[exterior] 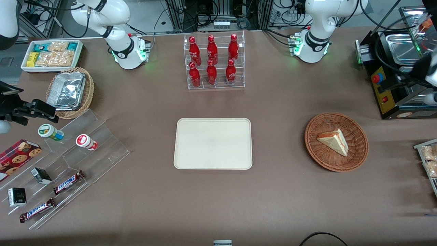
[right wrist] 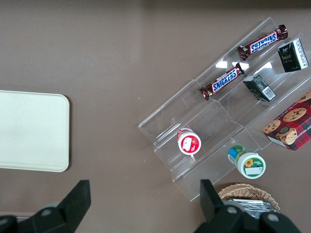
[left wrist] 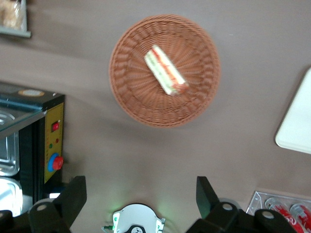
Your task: Place sandwich from basket to tray
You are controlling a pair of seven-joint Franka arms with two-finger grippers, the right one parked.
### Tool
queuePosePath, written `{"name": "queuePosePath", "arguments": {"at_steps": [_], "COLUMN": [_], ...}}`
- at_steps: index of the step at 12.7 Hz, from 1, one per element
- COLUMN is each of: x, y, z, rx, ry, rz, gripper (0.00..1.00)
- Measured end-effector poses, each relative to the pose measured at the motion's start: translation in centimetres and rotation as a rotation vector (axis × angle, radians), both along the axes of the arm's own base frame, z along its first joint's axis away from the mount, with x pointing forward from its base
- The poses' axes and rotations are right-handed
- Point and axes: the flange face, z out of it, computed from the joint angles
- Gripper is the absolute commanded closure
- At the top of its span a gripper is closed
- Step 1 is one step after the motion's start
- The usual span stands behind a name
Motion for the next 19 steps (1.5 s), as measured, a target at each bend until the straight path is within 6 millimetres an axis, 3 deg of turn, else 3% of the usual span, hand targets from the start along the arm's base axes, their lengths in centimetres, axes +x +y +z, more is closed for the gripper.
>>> {"name": "queuePosePath", "arguments": {"at_steps": [2, 5, 7, 14, 19], "x": [0.9, 2.3, 2.2, 1.1, 2.6], "y": [2.0, 2.8, 3.0, 1.7, -0.4], "z": [-3.0, -8.7, -12.8, -24.7, -30.6], "rx": [0.047, 0.094, 0.115, 0.066, 0.05], "ry": [0.05, 0.035, 0.009, -0.108, -0.115], "rz": [0.139, 0.299, 0.417, 0.699, 0.722], "gripper": [0.0, 0.0, 0.0, 0.0, 0.0]}}
